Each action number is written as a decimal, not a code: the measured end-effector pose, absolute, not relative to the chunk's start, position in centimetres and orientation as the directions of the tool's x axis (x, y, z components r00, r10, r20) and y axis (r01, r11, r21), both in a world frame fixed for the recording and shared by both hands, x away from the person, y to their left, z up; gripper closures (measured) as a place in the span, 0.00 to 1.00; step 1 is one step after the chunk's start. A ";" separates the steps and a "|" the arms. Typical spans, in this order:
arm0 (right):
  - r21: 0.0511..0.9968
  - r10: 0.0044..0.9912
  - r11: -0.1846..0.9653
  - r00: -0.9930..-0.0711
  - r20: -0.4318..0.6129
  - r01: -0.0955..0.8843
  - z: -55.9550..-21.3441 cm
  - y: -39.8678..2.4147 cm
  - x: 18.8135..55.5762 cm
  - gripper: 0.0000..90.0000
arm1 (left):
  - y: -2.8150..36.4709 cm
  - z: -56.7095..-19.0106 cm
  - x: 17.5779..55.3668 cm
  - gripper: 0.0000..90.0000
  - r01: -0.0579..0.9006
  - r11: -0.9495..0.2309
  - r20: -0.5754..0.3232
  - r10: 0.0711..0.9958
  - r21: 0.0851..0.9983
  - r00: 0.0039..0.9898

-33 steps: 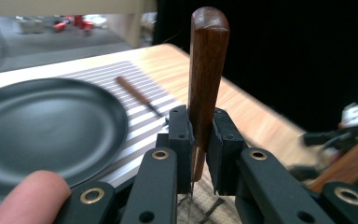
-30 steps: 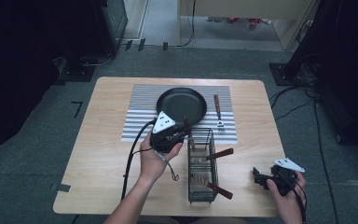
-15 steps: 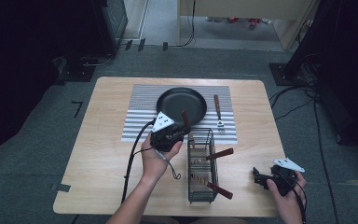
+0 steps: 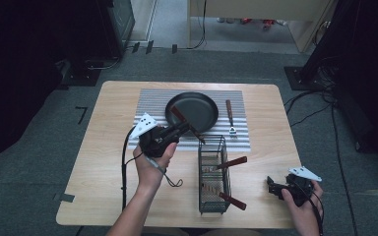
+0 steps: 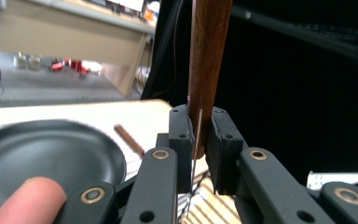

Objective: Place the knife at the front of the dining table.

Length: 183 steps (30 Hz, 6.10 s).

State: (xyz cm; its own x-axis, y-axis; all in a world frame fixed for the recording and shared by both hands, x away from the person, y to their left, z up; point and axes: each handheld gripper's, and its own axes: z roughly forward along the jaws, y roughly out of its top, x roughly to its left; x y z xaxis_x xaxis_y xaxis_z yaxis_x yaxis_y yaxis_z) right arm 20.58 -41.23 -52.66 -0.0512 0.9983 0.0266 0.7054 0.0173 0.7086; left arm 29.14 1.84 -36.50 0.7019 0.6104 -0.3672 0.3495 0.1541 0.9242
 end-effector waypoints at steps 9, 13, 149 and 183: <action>0.709 0.998 0.018 -0.052 0.026 0.705 -52.7 -41.2 20.6 0.00 | 4.8 -35.0 28.2 0.91 0.303 0.212 -0.364 0.666 0.929 0.650; 0.709 0.998 0.019 -0.052 0.026 0.705 -52.7 -41.2 20.6 0.00 | 6.0 -35.5 28.2 0.91 0.312 0.200 -0.358 0.703 0.929 0.615; 0.709 0.998 0.017 -0.052 0.028 0.705 -52.7 -41.3 20.8 0.00 | 10.8 -46.3 47.5 0.43 0.714 0.198 -0.385 0.917 0.671 0.107; 0.708 0.998 0.020 -0.054 0.026 0.706 -52.7 -41.2 20.7 0.00 | 17.7 -46.1 32.6 0.00 0.668 0.035 -0.240 0.946 0.744 0.218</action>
State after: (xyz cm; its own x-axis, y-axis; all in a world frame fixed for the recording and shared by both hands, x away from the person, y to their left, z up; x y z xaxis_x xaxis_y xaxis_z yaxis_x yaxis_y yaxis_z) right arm 20.75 -41.23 -52.65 -0.0542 0.9982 0.0263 0.7060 0.0196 0.7079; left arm 32.59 17.67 -46.10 0.2175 0.9460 -0.2403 0.6677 0.0354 0.7436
